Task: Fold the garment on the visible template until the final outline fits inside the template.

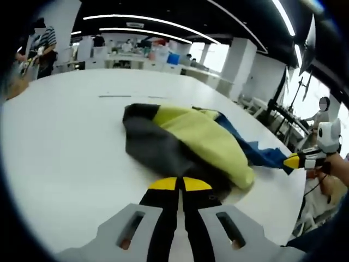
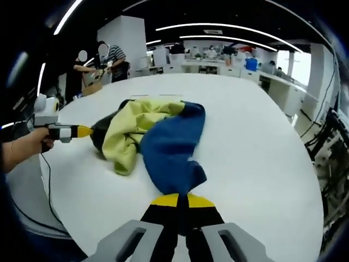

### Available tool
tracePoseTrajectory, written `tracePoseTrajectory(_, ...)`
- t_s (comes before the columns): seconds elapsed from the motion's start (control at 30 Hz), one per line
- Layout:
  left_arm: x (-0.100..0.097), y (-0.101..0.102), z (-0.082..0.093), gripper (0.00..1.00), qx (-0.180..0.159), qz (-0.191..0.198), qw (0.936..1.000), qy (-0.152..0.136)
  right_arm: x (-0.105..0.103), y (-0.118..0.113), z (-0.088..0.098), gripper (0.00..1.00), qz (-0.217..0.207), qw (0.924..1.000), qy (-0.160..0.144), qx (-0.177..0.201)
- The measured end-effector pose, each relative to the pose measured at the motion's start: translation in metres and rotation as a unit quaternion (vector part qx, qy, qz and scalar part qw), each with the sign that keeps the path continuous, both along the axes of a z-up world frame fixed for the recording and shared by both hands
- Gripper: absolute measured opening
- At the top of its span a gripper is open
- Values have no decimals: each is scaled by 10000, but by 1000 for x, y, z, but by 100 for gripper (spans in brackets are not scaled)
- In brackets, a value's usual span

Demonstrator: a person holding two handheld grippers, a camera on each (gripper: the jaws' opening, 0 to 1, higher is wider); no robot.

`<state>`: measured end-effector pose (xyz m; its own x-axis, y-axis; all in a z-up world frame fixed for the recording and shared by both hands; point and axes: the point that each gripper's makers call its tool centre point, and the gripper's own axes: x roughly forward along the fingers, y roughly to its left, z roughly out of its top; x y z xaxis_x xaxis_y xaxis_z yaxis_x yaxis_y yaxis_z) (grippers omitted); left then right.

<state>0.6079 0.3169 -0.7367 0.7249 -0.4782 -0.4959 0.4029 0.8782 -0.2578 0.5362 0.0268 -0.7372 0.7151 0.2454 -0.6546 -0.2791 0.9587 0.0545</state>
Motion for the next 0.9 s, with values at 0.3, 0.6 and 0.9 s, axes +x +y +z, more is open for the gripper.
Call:
tracePoseTrajectory(0.3, 5, 47, 29, 0, 182, 323, 9991, -214, 29, -44, 23, 0, -365, 9993, -67, -80)
tracePoseTrajectory(0.6, 6, 88, 40, 0, 375, 672, 9969, -137, 49, -84, 29, 0, -830, 9963, 205, -44)
tracePoseTrajectory(0.9, 5, 77, 51, 0, 798, 579, 9950, -155, 69, -115, 21, 0, -1235, 9916, 385, -29)
